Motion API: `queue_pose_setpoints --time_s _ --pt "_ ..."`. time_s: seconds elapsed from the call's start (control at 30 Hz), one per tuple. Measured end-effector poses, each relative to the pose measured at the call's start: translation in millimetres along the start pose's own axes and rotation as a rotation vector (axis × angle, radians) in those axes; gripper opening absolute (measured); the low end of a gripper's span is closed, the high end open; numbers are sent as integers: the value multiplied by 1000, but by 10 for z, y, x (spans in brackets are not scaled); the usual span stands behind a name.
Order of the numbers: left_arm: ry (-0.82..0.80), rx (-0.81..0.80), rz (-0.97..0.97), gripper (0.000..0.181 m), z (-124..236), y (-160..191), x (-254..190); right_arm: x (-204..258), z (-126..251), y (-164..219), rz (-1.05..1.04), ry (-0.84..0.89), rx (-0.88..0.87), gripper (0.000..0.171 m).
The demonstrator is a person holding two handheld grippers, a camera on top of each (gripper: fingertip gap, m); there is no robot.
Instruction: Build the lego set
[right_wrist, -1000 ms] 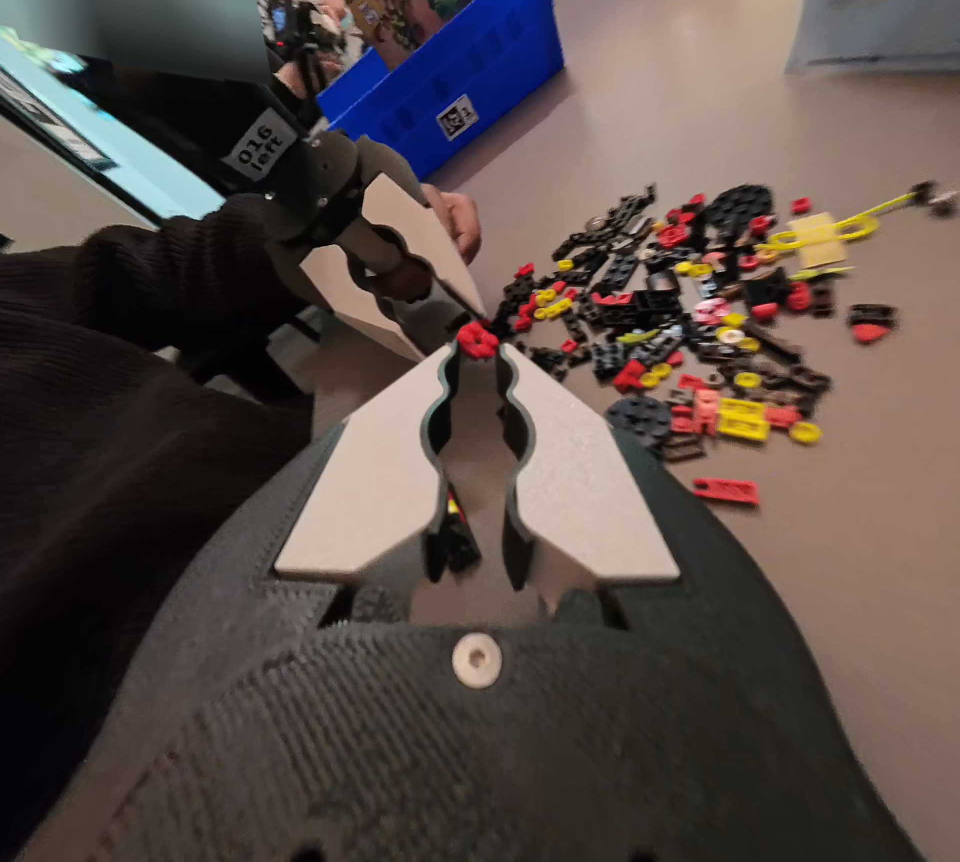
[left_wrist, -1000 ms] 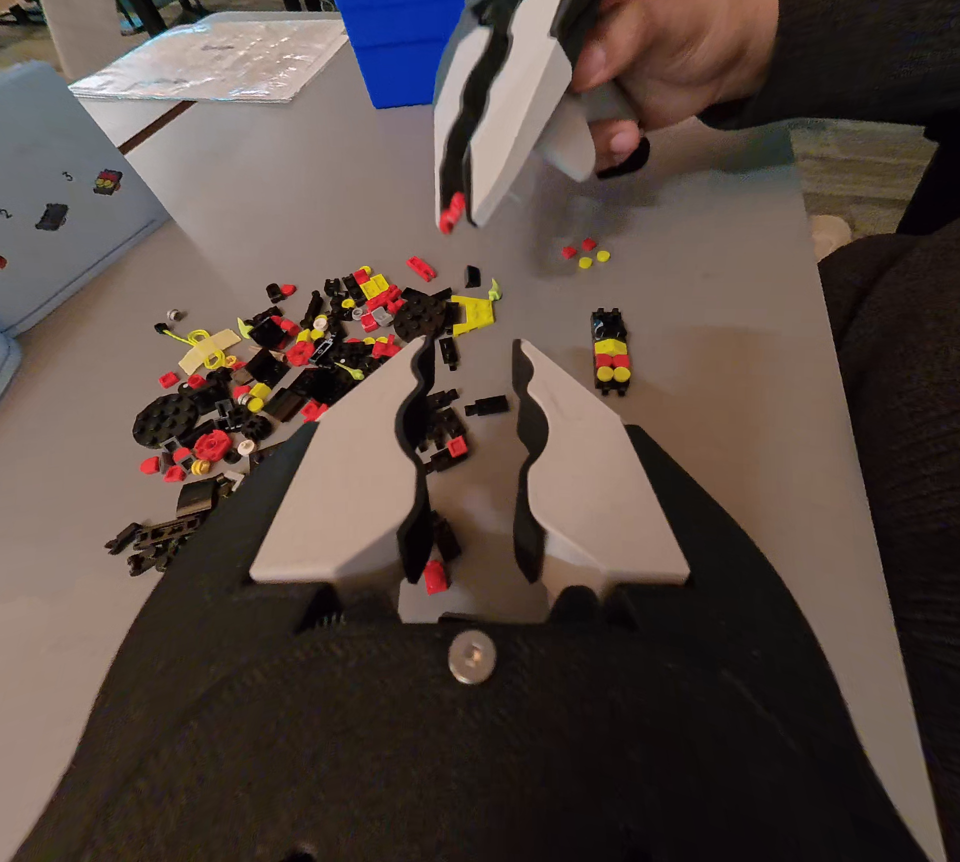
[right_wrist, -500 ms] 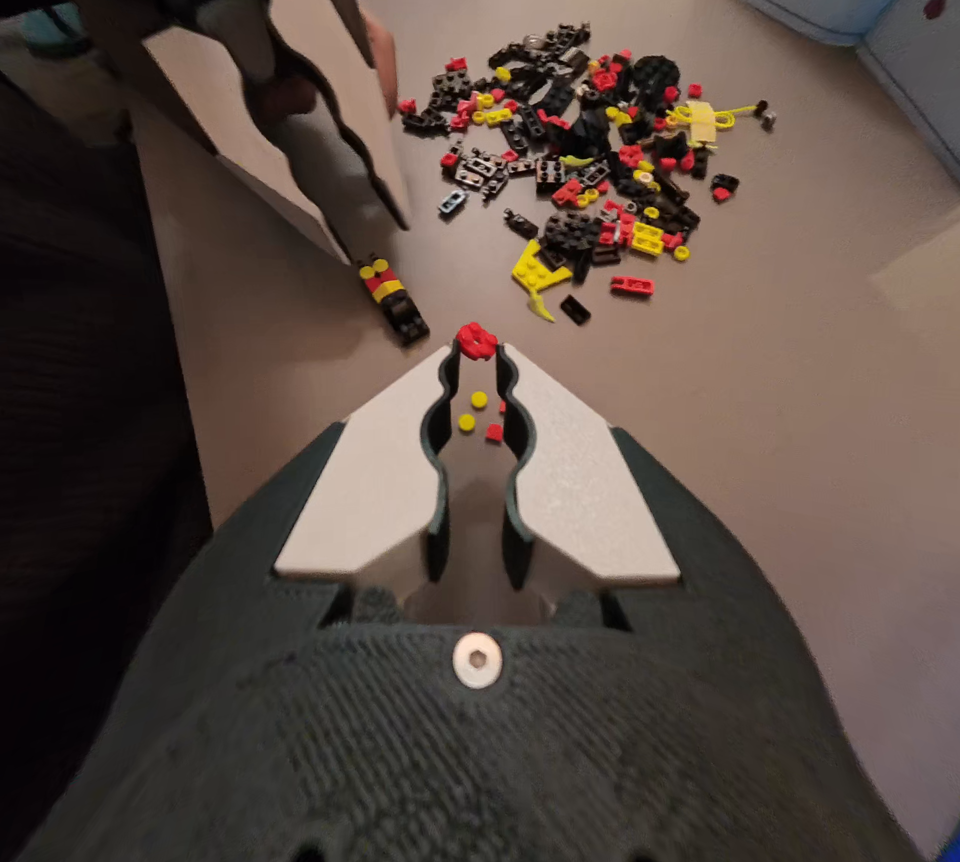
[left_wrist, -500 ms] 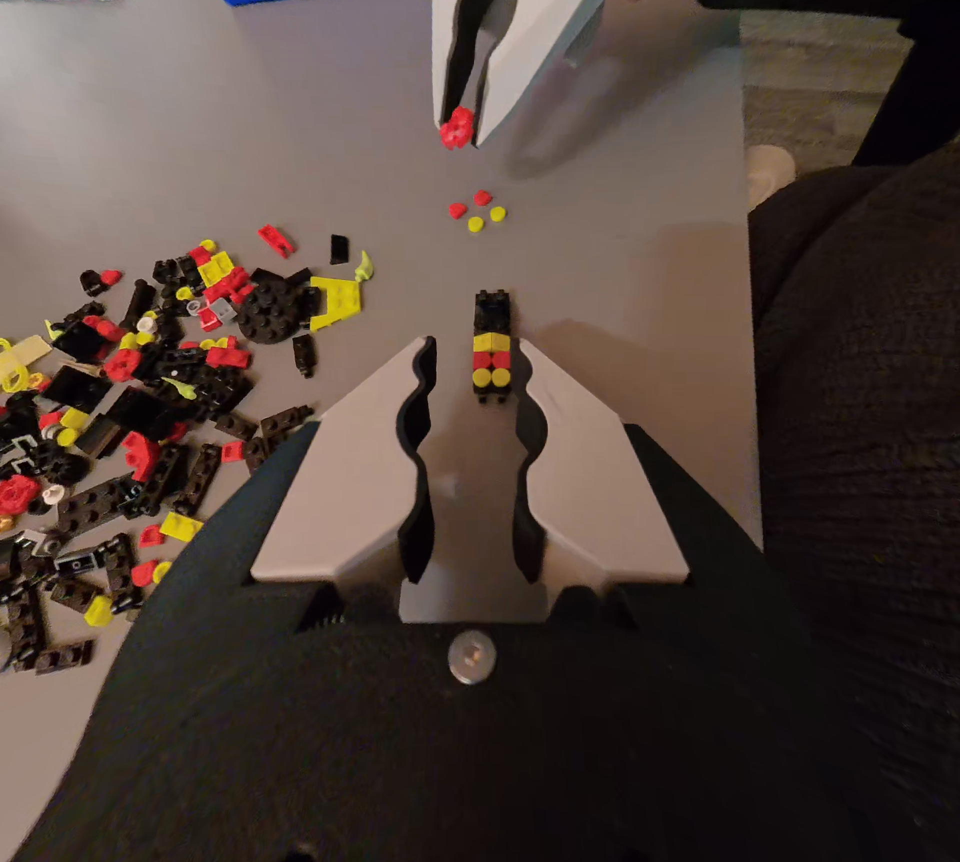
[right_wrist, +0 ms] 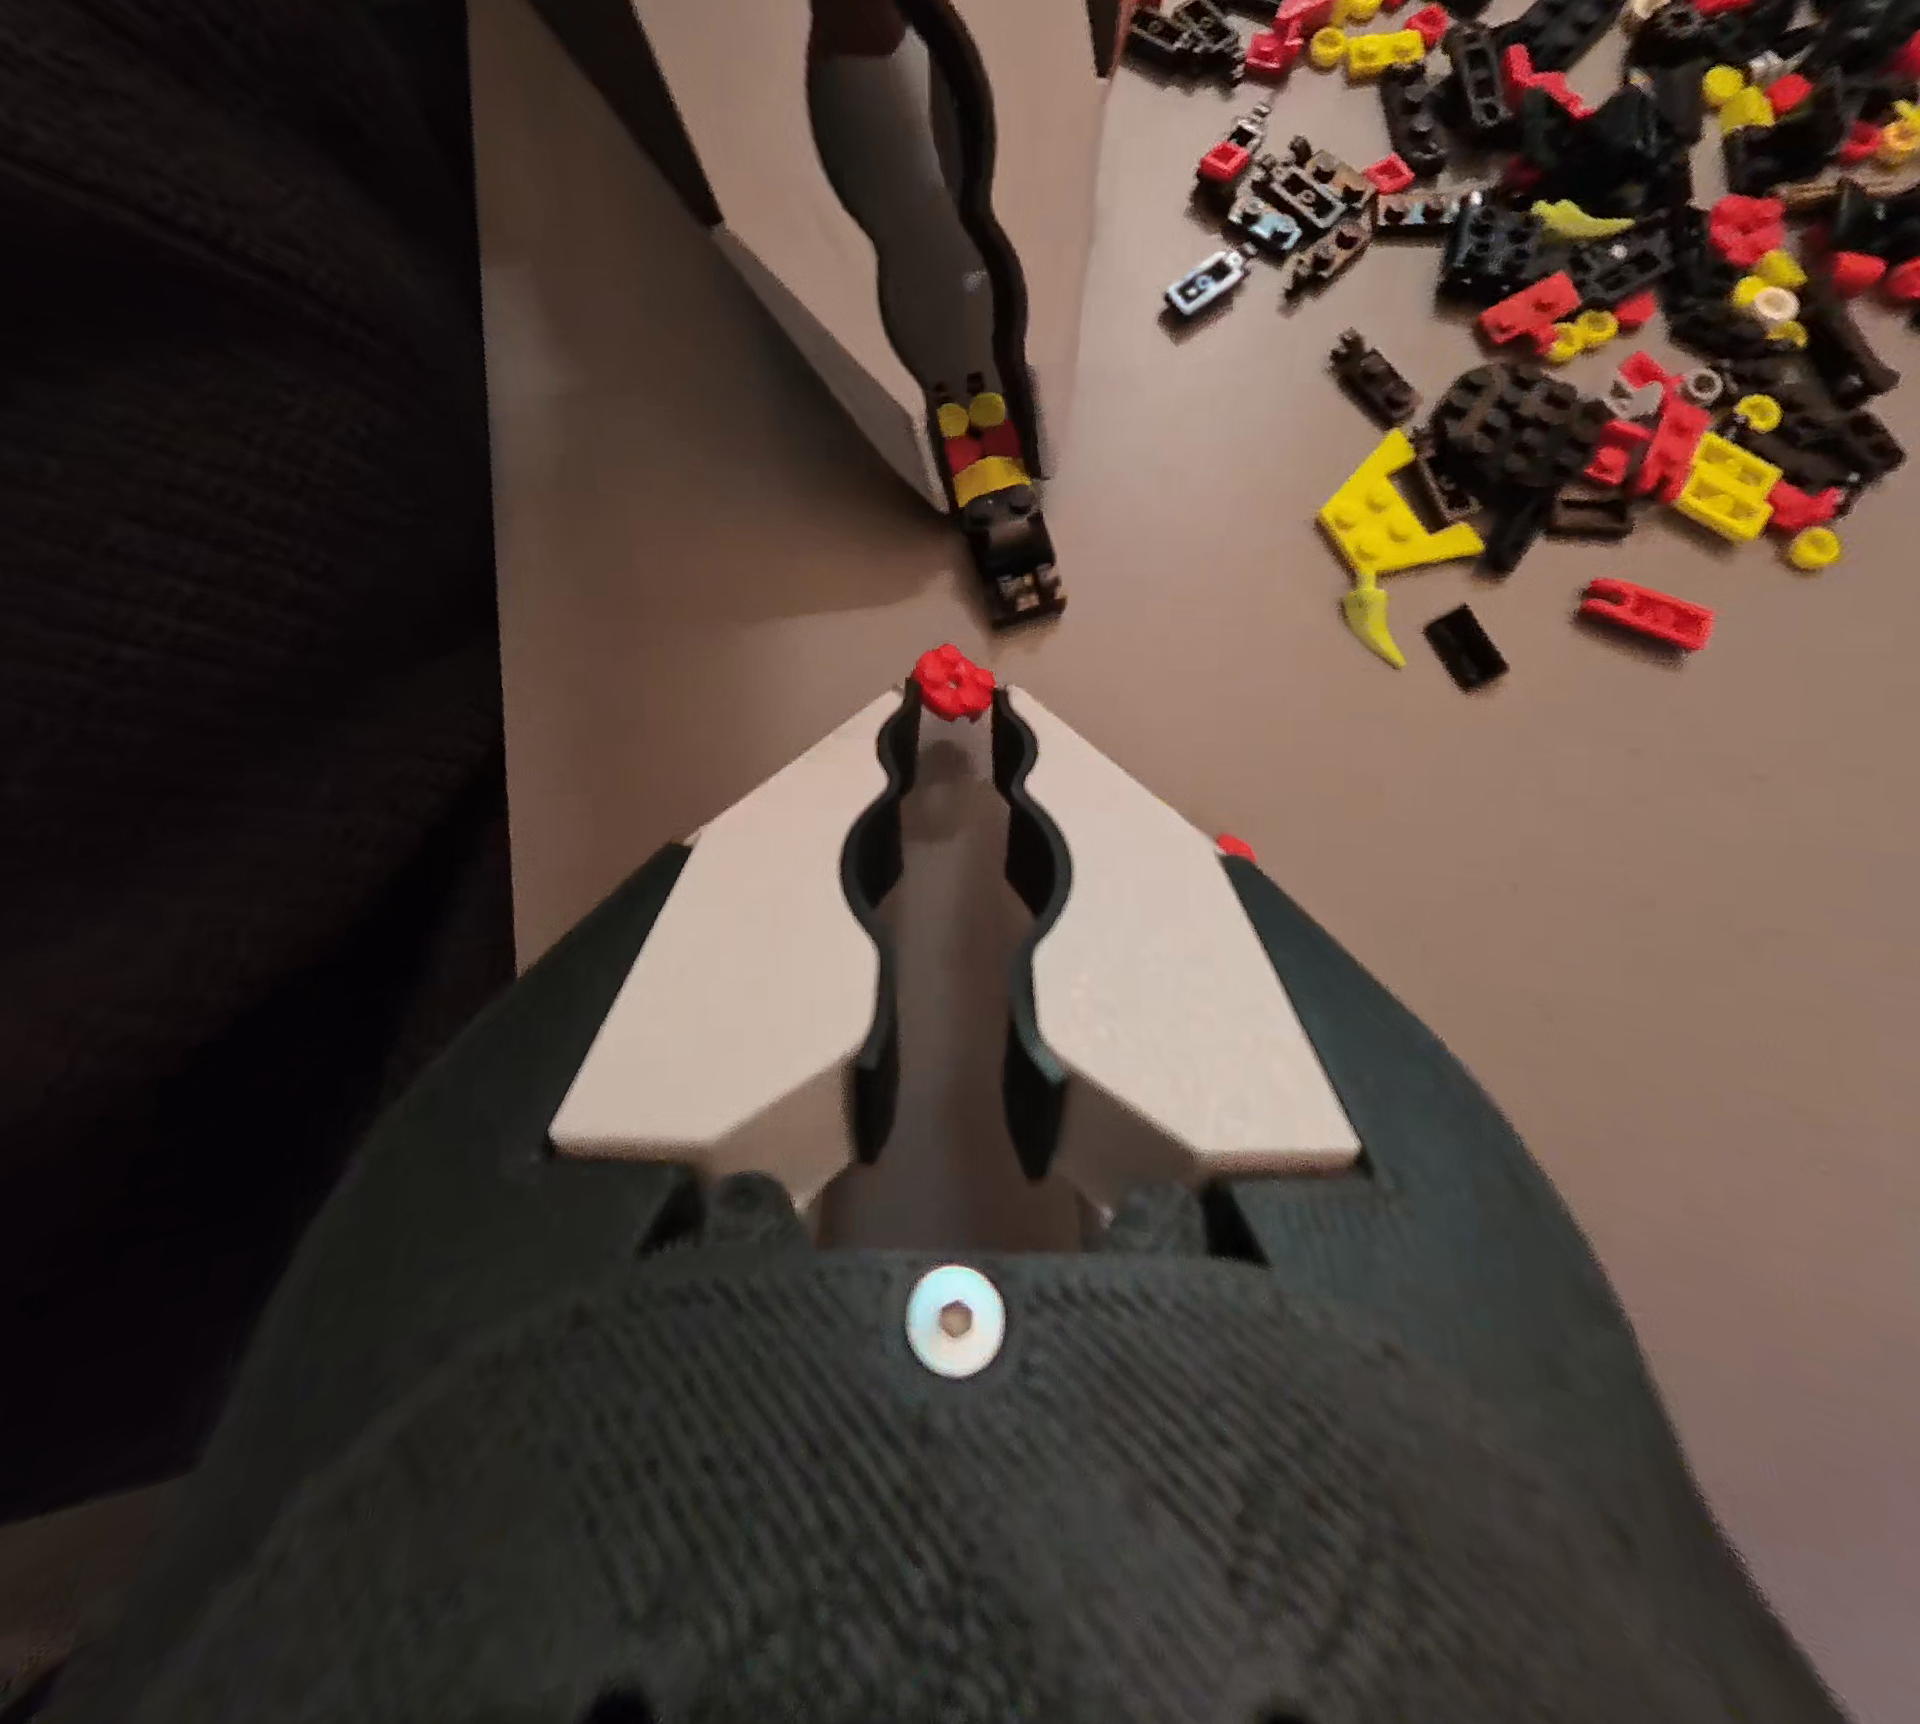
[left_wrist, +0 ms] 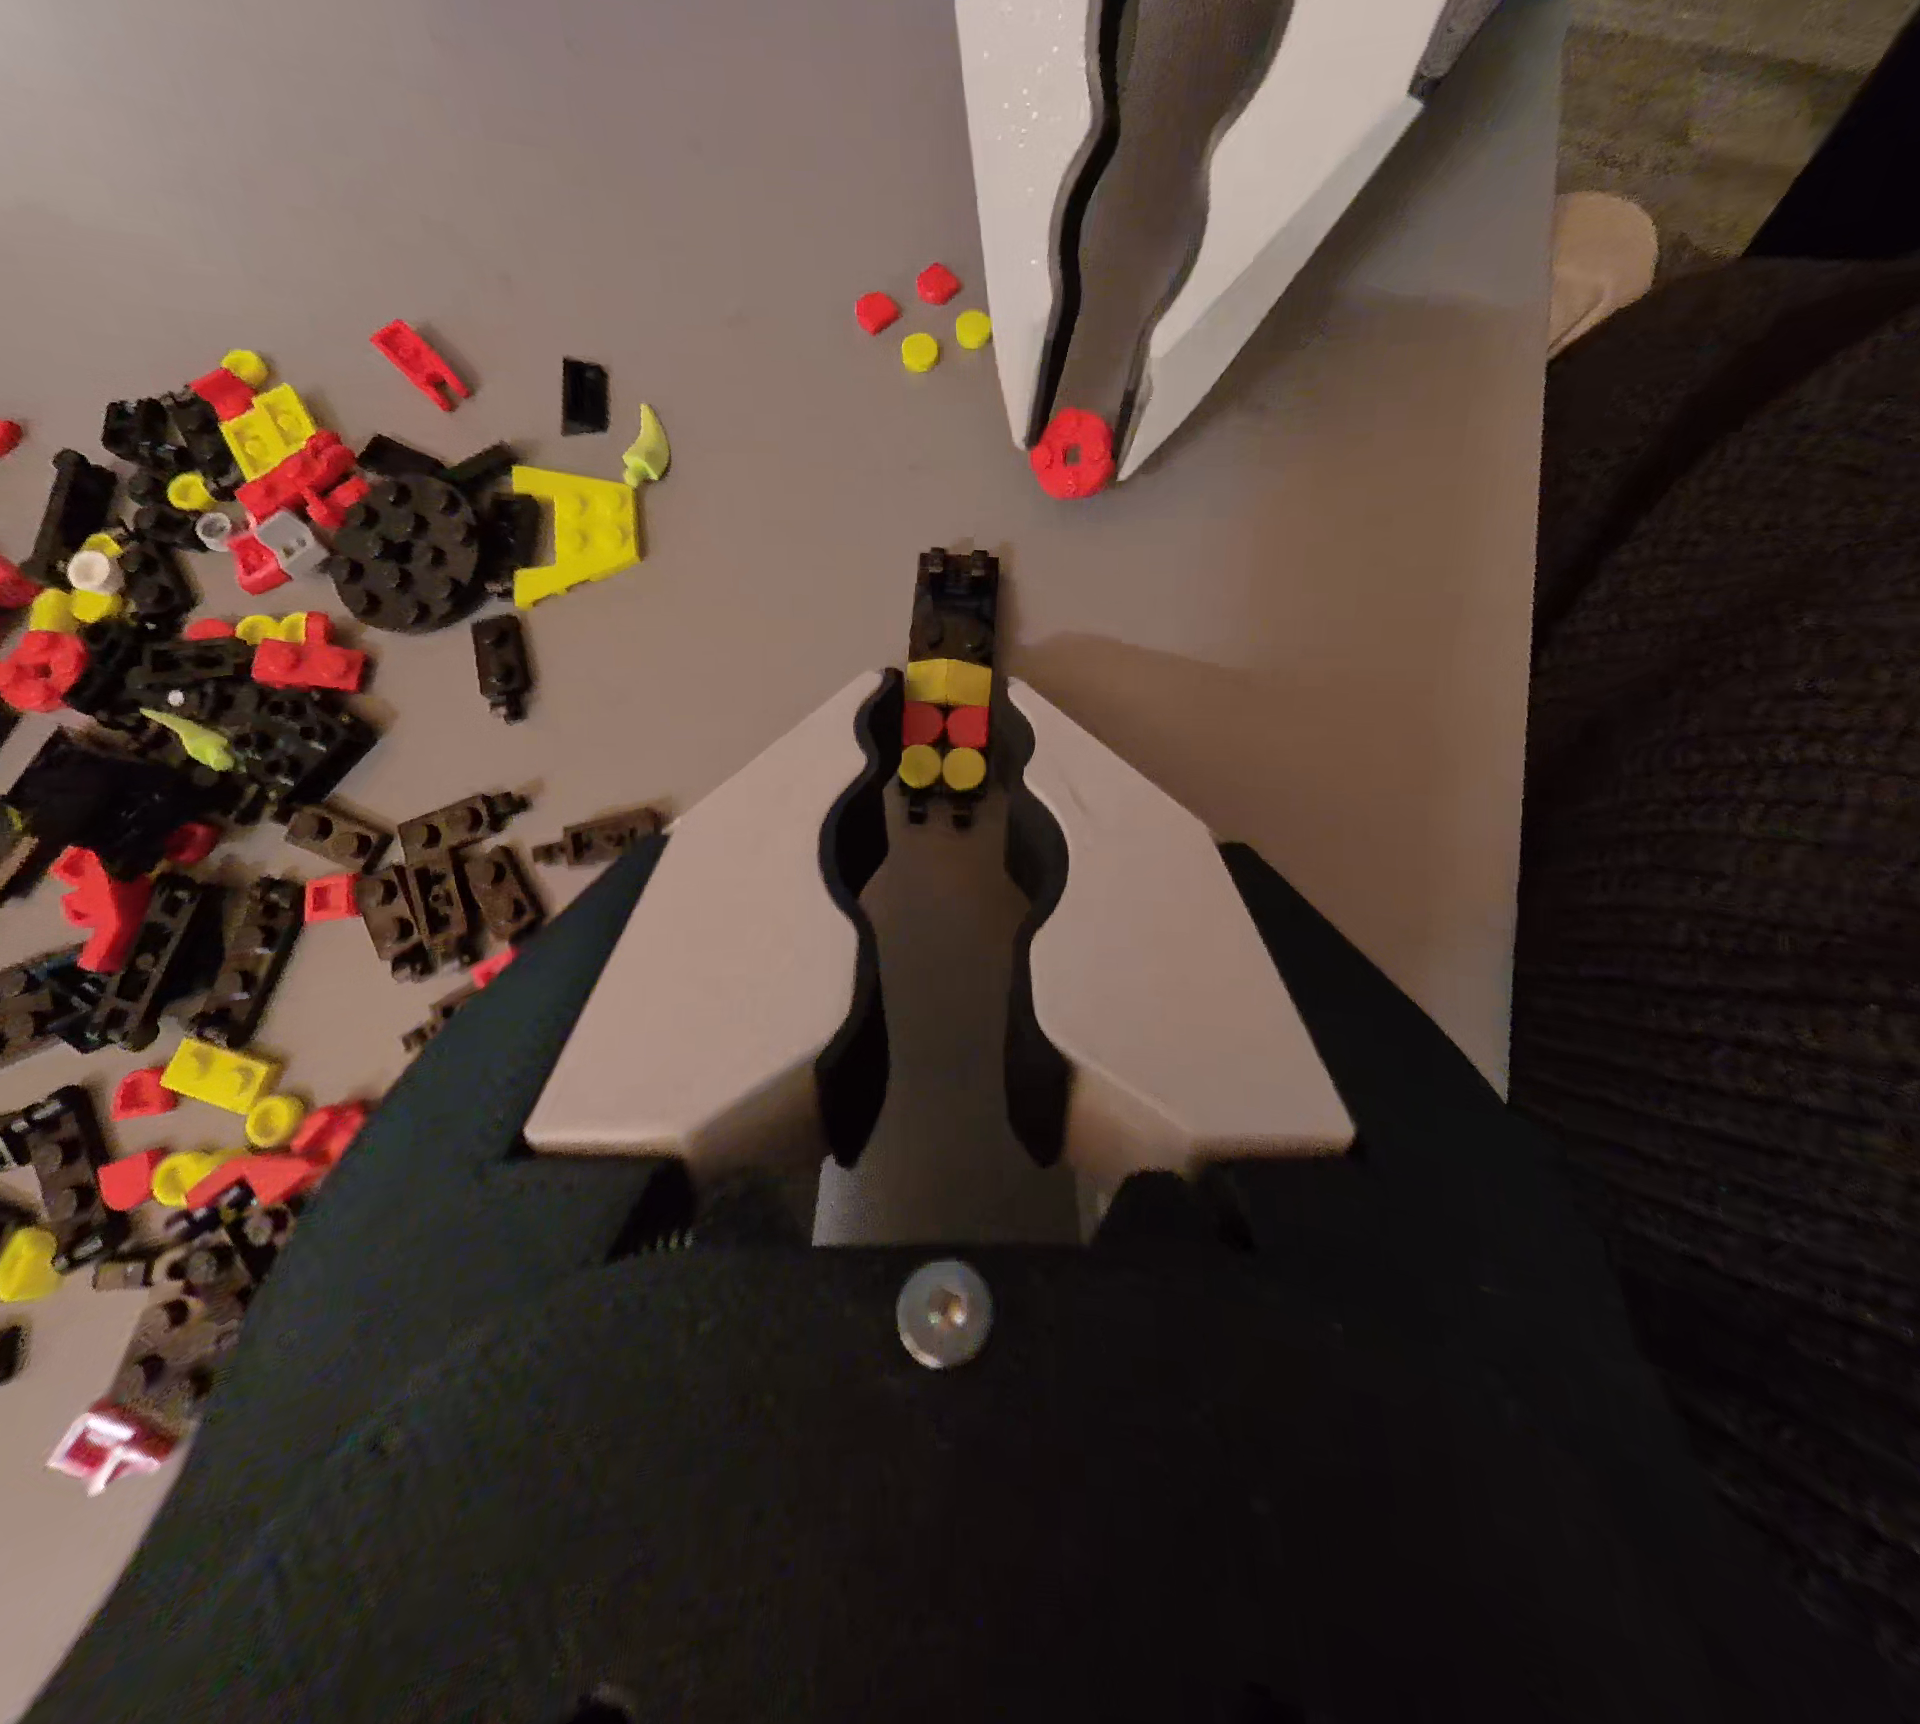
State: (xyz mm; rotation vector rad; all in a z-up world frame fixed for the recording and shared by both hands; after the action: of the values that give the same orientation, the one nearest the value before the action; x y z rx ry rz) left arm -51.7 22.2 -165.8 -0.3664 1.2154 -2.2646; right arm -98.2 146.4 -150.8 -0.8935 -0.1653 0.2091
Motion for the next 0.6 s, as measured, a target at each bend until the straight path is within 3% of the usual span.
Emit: queue_pose_setpoints --time_s 0.03,0.23,0.6 --pt "7 7 11 14 22 22 3 20 -16 -10 24 4 6 13" --pt "-30 55 1 14 236 96 124 112 -115 -12 165 42 71 13" --pt "74 117 -7 14 438 154 142 113 -145 2 179 48 92 15"
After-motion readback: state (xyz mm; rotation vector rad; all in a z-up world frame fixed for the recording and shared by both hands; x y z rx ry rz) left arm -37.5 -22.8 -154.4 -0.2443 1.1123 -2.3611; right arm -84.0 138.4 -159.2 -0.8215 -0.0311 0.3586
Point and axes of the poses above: each gripper's, where its closed fingertips meet, z back along the fingers, y out of its underside, x = y × z across the jaws, the point moved 7 cm from there along z, back along the fingers, and after that the axes turned 9 degrees about -x, right-handed, at the moved point
